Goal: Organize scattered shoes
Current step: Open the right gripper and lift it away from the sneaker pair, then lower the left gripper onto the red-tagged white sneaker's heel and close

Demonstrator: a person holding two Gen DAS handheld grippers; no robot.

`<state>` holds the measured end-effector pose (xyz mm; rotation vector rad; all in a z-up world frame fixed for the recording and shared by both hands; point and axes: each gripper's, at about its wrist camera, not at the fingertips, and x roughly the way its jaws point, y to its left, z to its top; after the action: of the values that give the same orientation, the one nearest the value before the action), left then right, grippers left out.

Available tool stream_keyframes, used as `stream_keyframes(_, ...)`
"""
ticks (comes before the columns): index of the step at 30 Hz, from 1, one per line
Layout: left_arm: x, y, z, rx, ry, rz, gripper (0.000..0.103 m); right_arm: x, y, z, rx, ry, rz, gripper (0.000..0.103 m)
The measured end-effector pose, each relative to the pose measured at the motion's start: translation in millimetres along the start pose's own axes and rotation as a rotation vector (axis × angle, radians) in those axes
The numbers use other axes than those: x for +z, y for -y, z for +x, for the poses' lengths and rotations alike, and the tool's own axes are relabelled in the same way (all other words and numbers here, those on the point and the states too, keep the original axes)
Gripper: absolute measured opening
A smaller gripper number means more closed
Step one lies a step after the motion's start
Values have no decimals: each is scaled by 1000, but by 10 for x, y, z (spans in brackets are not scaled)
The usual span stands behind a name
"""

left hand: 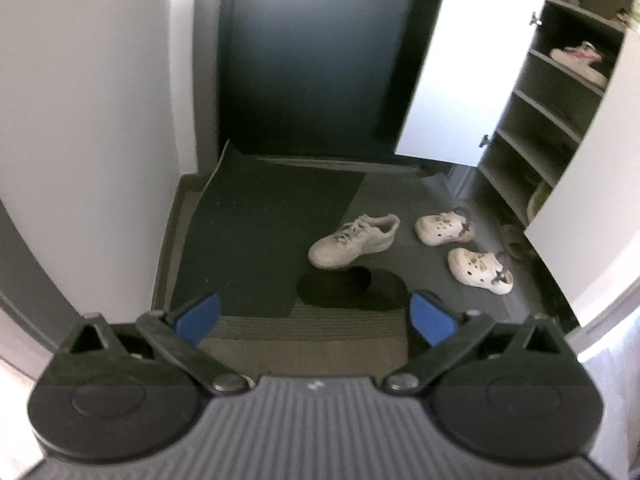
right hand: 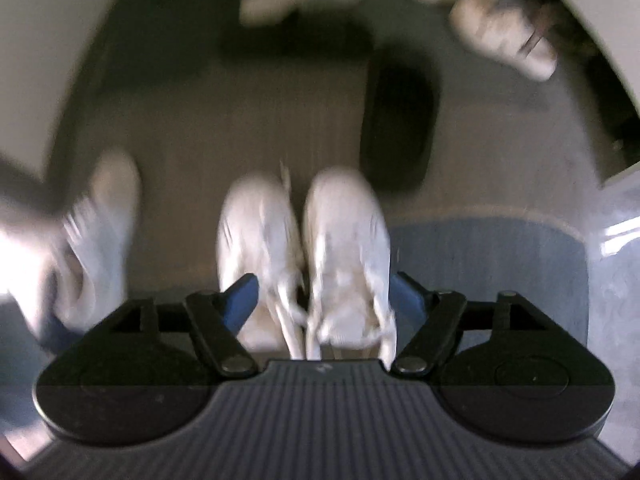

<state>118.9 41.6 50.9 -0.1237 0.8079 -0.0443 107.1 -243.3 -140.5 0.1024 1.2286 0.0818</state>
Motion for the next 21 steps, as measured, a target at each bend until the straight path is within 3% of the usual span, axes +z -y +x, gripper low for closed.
stream_keyframes(3,-41,45,-14,-9,2,34,103,239,15,-516,65,122,67,81)
stream_keyframes(7,-36,51,66,-17,-16,81,103,386,-5,-1188,108,260,41,81)
stream_keyframes(9,17,39,135,-35,-19,129,103,345,19,-1415,145,308,52,89)
stream_keyframes(10,34,36,162,-28,-16,144,103,333,30,-1504,170,330,64,102)
stream_keyframes(11,59,33,202,-10,-11,160,103,308,60,-1620,207,361,87,103)
stream_keyframes(13,142,21,356,41,-15,175,103,279,106,-1760,241,396,112,103)
stream_keyframes(17,269,66,817,65,-87,182,103,236,192,-1940,297,505,168,103)
stream_keyframes(21,318,230,1175,106,-101,260,103,176,285,-1847,340,530,236,103)
